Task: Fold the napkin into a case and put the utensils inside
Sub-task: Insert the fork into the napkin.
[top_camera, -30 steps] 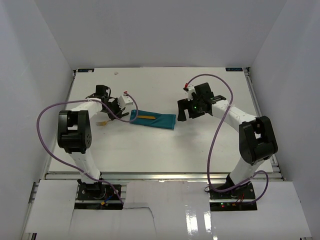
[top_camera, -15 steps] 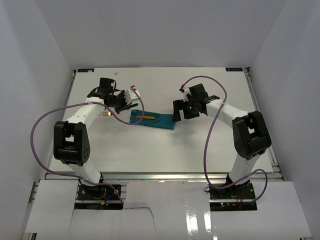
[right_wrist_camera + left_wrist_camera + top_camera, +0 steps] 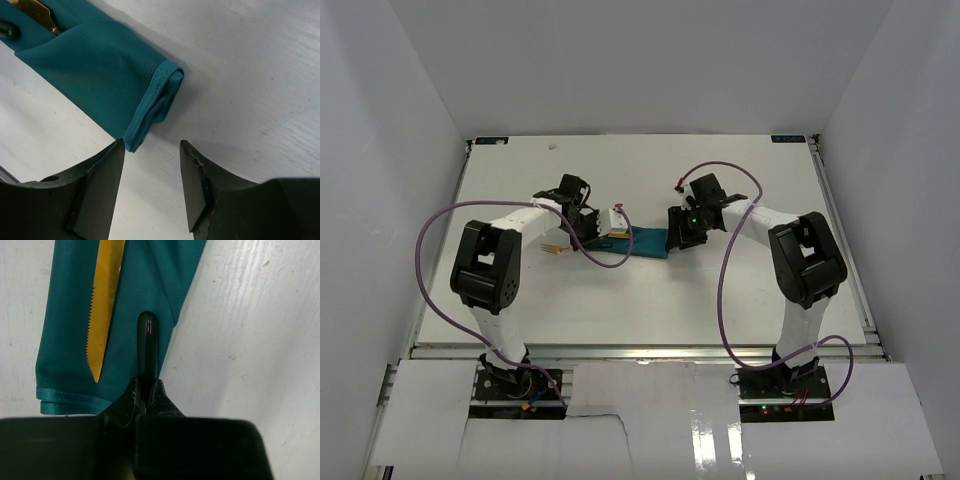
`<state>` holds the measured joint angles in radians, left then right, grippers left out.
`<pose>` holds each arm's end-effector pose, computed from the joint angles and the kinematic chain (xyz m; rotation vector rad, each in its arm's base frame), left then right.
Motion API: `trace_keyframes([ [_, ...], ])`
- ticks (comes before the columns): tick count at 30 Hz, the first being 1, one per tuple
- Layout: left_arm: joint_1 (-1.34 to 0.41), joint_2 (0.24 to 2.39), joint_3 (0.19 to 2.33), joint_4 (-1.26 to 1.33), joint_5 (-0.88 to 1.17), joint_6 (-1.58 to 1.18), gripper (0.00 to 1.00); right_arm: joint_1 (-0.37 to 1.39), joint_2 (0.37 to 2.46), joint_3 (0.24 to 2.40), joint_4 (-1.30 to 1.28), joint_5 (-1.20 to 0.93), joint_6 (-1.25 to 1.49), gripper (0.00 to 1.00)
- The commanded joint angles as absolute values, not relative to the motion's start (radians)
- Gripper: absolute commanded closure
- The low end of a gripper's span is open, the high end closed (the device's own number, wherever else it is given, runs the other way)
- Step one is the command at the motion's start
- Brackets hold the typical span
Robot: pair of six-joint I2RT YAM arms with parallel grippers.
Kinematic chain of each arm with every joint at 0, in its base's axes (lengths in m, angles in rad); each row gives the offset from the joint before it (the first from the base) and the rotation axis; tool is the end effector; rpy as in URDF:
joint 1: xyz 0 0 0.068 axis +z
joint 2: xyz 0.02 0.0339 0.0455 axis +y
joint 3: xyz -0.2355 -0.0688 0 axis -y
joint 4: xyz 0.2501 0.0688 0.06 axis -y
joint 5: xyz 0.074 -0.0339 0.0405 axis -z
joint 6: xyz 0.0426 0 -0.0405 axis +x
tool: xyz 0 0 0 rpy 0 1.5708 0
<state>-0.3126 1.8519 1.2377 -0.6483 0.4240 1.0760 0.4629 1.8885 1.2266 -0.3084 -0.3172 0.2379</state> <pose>0.3358 -0.1269 0.1371 1.7812 1.9995 -0.3797 0.3452 0.1871 0.1364 -0.4207 2.5744 0.6683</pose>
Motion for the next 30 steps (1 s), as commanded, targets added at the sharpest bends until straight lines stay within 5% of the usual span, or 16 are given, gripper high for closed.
trace_keyframes([
  [1,-0.336,1.824,1.266,-0.68,0.402,1.109,1.0,0.479,1.923,1.278,-0.275,-0.333,0.275,0.46],
  [17,-0.393,1.873,1.351,-0.698,0.433,1.123,1.0,0.497,1.994,1.304,-0.275,-0.356,0.295,0.77],
  [30,-0.451,1.925,1.391,-0.69,0.505,1.129,1.0,0.495,2.009,1.301,-0.281,-0.384,0.27,0.77],
])
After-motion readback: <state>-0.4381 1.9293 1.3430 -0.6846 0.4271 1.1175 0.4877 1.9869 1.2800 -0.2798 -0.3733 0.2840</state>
